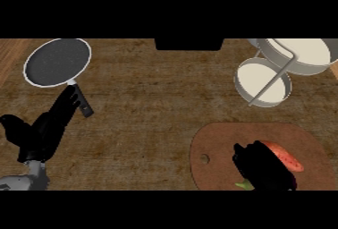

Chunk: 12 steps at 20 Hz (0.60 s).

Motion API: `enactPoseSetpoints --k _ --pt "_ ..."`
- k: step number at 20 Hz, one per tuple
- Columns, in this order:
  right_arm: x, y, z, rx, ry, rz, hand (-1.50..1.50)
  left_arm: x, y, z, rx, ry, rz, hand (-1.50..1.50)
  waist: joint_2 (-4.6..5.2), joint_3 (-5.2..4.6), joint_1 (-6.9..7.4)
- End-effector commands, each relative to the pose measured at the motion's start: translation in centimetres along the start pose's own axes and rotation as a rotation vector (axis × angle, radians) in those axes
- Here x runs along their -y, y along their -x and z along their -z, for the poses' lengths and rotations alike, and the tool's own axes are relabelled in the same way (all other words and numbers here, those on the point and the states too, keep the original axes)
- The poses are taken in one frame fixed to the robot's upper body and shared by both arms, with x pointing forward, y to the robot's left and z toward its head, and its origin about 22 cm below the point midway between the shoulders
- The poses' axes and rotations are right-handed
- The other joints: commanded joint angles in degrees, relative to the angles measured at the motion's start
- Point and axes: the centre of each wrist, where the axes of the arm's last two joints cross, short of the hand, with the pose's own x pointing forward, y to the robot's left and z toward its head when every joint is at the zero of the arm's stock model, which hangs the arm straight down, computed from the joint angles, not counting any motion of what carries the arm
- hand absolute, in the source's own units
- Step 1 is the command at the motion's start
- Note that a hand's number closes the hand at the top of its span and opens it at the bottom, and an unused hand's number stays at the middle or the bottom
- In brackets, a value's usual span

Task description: Pick the eggplant from the cutting board and place it in the tiered basket

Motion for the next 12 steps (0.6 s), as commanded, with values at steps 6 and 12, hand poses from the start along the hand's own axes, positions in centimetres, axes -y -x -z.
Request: enactPoseSetpoints --k 6,12 --pt "0.2 15.9 -3.9 -0.384 0.254 0.17 1.5 -1.2 0.8 -1.1 -0.008 -0.037 -0.005 0.0 0.68 1.28 -2.54" --pt "2.4 24.4 -7.7 -0.463 0.614 0.39 1.5 -0.9 1.0 -0.9 -0.01 -0.046 -0.026 0.0 0.58 1.32 -2.94"
